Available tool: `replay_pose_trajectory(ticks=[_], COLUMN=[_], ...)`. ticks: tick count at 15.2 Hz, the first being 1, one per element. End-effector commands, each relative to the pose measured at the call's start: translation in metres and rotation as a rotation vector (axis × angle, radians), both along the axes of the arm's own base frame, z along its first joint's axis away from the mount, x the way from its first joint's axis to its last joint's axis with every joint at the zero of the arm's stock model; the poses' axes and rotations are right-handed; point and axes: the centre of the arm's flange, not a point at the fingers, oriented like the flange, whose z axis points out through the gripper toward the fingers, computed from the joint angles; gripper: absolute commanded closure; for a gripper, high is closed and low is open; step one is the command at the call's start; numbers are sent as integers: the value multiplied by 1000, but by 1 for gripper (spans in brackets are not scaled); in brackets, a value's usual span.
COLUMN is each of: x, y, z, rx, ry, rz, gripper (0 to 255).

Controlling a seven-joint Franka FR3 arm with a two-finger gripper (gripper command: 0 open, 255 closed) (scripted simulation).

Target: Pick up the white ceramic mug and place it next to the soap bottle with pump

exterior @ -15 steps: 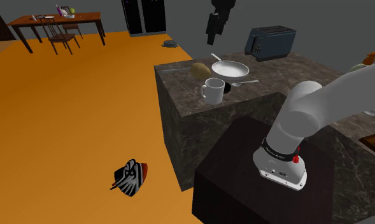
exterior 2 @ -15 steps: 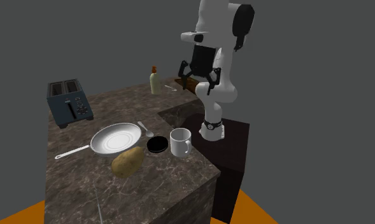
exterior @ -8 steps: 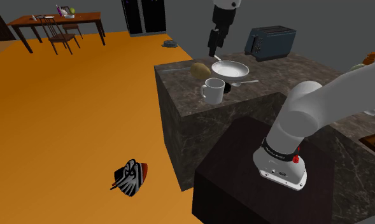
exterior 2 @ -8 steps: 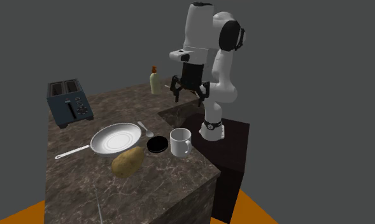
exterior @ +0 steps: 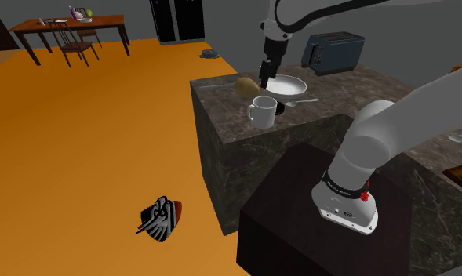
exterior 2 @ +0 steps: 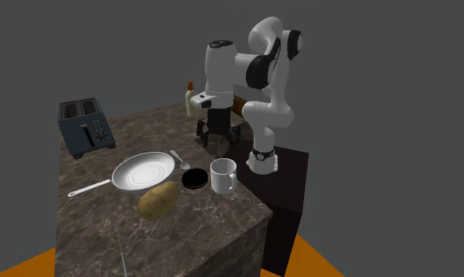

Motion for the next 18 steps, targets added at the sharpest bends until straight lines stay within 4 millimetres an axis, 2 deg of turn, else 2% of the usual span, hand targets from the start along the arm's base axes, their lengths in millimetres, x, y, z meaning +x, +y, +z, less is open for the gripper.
replay_pose_trajectory(ticks=[1, 4, 12, 18], x=[0, 3, 4, 4], y=[-13, -33, -34, -34], z=[-26, -62, -104, -104], rx=[14, 35, 37, 37], ry=[16, 41, 43, 43], rz=[-6, -16, -16, -16], gripper=[0, 0, 0, 0])
